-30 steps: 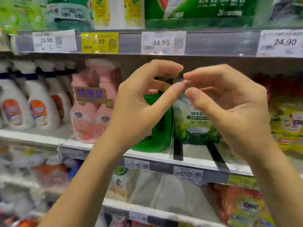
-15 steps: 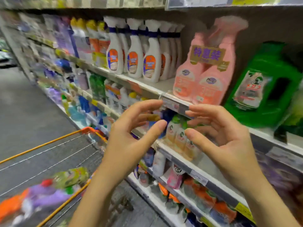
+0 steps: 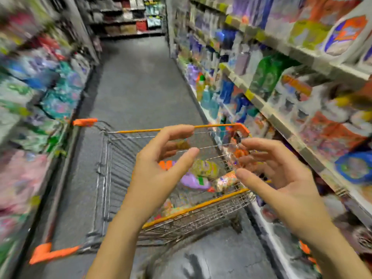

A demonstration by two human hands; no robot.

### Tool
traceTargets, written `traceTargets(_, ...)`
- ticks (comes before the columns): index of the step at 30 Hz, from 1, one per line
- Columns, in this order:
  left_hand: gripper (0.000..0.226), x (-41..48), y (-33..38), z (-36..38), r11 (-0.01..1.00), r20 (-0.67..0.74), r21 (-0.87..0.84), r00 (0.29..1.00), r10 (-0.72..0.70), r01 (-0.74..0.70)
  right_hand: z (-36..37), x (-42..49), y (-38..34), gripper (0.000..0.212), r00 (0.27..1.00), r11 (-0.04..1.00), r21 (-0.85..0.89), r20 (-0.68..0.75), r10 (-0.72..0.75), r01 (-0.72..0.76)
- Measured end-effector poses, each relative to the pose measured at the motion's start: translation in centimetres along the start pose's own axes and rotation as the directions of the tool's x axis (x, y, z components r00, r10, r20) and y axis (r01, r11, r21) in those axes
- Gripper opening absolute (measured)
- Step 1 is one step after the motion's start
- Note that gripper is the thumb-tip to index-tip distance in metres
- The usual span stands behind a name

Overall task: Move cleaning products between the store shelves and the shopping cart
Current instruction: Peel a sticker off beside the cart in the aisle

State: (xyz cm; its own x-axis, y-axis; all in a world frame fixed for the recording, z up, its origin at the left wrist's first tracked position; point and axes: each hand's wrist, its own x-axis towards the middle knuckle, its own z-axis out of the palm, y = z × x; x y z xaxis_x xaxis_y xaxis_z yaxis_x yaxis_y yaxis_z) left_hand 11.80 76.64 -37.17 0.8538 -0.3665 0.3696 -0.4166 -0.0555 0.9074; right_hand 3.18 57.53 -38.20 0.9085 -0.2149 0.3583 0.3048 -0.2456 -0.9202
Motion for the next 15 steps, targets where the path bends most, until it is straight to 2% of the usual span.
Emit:
traceTargets(8, 0.024, 1.0, -6.0, -3.9, 0.988, -0.134, -0.016, 0.979, -0.152, 0.151, 5.0, 5.3, 5.2, 0.040, 0.979, 0.990, 0.088, 0.181, 0.090, -0.107)
traceTargets(11, 0.023, 2.5, -8.5, -4.1, 0.976, -0.178, 0.011, 0.961, -0.210, 0.216, 6.1, 7.9, 7.5, 0.039, 0.955, 0.985, 0.104, 0.276, 0.104, -0.137)
traceTargets(15, 0.021, 5.2, -12.2, -3.6, 0.962, -0.313, -0.006, 0.913, -0.262, 0.274, 6.7, 11.9, 11.6, 0.033, 0.908, 0.968, 0.130, 0.393, 0.148, -0.214)
